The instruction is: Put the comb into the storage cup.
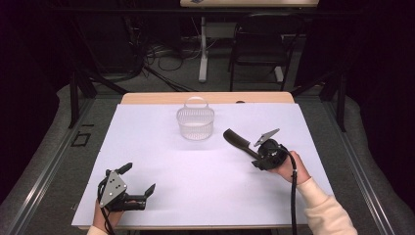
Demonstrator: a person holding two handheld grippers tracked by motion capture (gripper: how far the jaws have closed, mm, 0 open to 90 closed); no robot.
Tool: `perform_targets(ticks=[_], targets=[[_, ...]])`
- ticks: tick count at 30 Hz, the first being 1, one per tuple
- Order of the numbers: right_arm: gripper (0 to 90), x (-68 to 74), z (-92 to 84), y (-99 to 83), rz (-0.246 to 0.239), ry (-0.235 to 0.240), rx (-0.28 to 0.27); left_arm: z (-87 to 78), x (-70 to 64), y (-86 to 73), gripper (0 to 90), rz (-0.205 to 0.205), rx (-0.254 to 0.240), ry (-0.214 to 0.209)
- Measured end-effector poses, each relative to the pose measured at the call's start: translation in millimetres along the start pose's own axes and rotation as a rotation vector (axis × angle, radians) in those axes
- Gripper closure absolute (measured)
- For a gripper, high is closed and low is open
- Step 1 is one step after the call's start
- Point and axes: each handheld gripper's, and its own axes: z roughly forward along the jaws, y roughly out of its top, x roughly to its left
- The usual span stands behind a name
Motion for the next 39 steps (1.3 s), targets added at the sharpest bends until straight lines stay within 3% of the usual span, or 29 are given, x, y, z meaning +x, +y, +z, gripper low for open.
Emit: perform_targets(ticks=[4,9,16,23,26,28,31,39], targets=[[45.5,-1.2,-5.2,2.2,-0.003,-0.01,0.017,-0.1,-0.3,0.2,0.0,0.002,-0.001,0.001],[19.4,-1.8,-6.7,4.0,-0.008,-0.021,0.014,-0.1,-0.1,0.2,0.0,0.002,0.0,0.0],[0.5,-5.5,-9.1,7.0,0.001,-0.016,0.011,-0.3,-0.2,0.3,0.0,0.0,-0.005,0.003],[0.0,-8.7,-9.1,7.4,0.023,-0.007,0.0,0.1,-0.3,0.3,0.0,-0.002,-0.006,0.003],[0.0,-8.3,-7.9,9.4,0.019,-0.003,0.009,-0.1,0.1,0.1,0.0,-0.004,-0.006,0.004],[0.0,-7.8,-8.0,11.9,0.008,0.003,0.043,-0.3,0.1,0.2,0.0,-0.005,-0.009,0.005],[0.0,-8.4,-4.8,14.5,0.01,0.008,0.023,-0.2,0.2,0.2,0.0,-0.004,-0.008,0.005],[0.0,-8.8,3.2,24.4,0.012,0.012,0.052,-0.1,-0.1,0.7,0.0,-0.007,-0.004,0.002]])
